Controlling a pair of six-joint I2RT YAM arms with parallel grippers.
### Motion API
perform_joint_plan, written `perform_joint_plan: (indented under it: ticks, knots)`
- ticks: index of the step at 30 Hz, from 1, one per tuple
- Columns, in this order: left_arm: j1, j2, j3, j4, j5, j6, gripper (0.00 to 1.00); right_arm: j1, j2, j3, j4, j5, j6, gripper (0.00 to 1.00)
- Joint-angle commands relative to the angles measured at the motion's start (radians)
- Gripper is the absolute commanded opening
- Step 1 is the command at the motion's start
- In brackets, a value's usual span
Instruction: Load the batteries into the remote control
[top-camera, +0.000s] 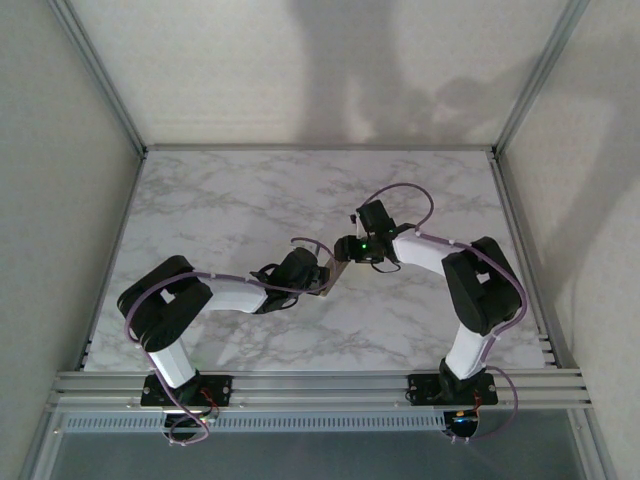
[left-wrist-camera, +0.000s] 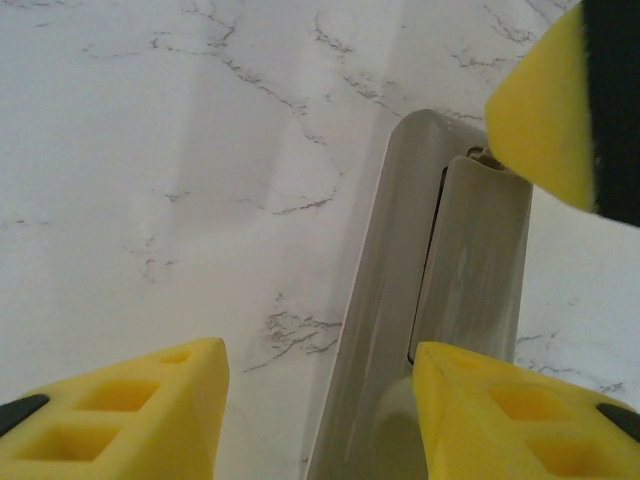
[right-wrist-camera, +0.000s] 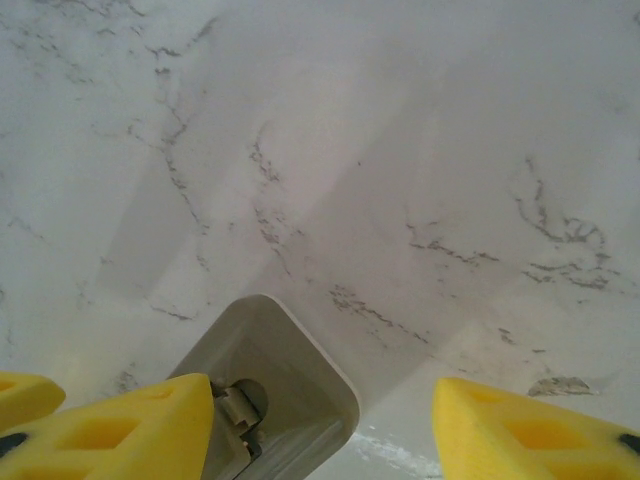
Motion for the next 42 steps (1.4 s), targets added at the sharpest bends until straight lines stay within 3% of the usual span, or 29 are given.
perform_joint_plan:
  ticks: [1,22,34,42]
  knots:
    - [0.011,0.005,0.021,-0.020,-0.024,-0.003,0.51,0.013,0.024,0.020,-0.021,-0.006,-0.018,0.60]
    - [0.017,-0.004,0.002,-0.012,-0.027,-0.009,0.51,0.083,0.090,-0.081,-0.083,0.115,0.013,0.56]
    - [0.024,-0.005,-0.003,-0.011,-0.039,-0.020,0.52,0.096,-0.037,-0.197,-0.100,0.162,0.070,0.55]
    - [0.025,-0.026,-0.004,-0.020,-0.042,-0.014,0.52,0.098,0.088,-0.156,-0.081,0.125,0.063,0.52]
